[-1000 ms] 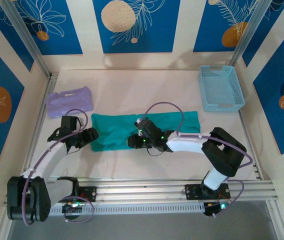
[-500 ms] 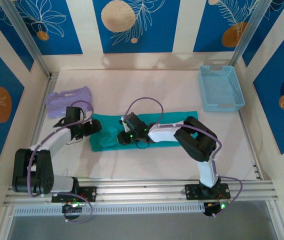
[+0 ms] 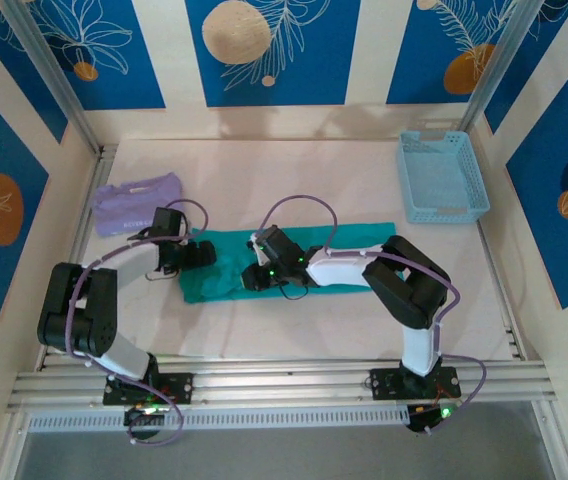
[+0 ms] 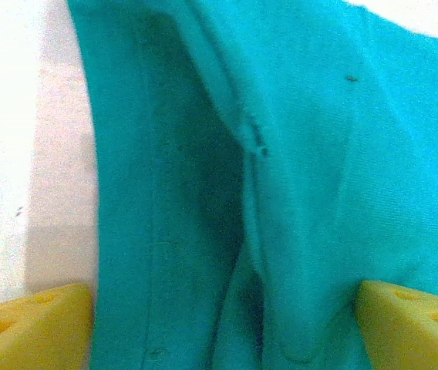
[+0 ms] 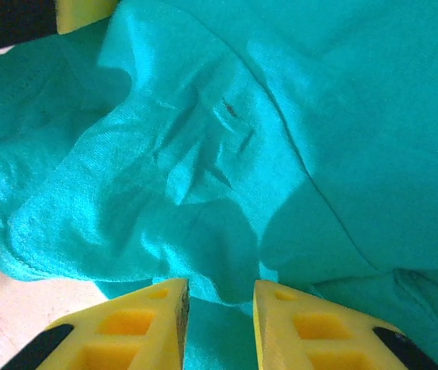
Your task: Fold the inside-out t-shirt
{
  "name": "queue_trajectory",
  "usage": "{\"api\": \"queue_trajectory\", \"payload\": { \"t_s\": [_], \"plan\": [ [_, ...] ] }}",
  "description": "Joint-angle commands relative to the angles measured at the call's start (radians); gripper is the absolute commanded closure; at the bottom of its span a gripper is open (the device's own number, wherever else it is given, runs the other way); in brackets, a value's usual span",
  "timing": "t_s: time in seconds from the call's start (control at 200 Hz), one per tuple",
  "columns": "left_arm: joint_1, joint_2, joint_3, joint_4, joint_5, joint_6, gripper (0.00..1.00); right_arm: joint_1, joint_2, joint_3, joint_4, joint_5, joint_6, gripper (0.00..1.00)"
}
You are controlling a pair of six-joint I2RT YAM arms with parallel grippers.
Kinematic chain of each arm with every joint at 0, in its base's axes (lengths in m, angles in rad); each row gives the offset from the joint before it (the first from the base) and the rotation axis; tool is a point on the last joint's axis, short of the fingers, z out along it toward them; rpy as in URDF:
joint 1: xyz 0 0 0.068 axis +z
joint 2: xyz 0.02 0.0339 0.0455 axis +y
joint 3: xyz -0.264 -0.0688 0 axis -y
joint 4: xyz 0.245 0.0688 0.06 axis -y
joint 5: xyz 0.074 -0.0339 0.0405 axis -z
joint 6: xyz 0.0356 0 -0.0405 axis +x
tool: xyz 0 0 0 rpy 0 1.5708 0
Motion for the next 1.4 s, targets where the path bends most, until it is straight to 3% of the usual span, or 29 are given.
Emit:
{"api": "queue_trajectory", "payload": {
  "t_s": [0.0,0.24,0.54,0.755,1.015,1.235,1.315,1.395],
  "plan": [
    [-0.051,0.018,-0.019,0.076,0.106,0.0,0.19,-0.01,-0.031,-0.016,-0.023,-0.013,-0.017,0.7],
    [-0.077,0.06,-0.033,0.124,0.14,-0.013,0.45,-0.024,-0.051,-0.006,-0.038,-0.013,-0.03,0.7],
    [-0.076,0.081,-0.043,0.214,0.161,-0.009,1.0,-0.058,-0.216,-0.067,-0.081,0.025,-0.055,0.66],
    [-0.073,-0.039,-0.023,0.128,0.101,0.031,1.0,-0.126,-0.422,-0.177,-0.153,0.101,-0.089,0.62],
    [-0.049,-0.125,0.175,-0.239,-0.226,0.117,1.0,-0.286,-0.659,-0.288,-0.229,0.09,-0.115,0.59],
    [-0.024,-0.118,0.428,-0.494,-0.627,0.253,1.0,-0.411,-0.807,-0.322,-0.301,0.059,-0.125,0.57],
    [-0.024,-0.09,0.516,-0.553,-0.68,0.275,1.0,-0.431,-0.832,-0.313,-0.345,0.091,-0.13,0.57],
    [-0.04,-0.059,0.573,-0.593,-0.65,0.263,1.0,-0.448,-0.845,-0.312,-0.365,0.109,-0.138,0.56]
  ]
}}
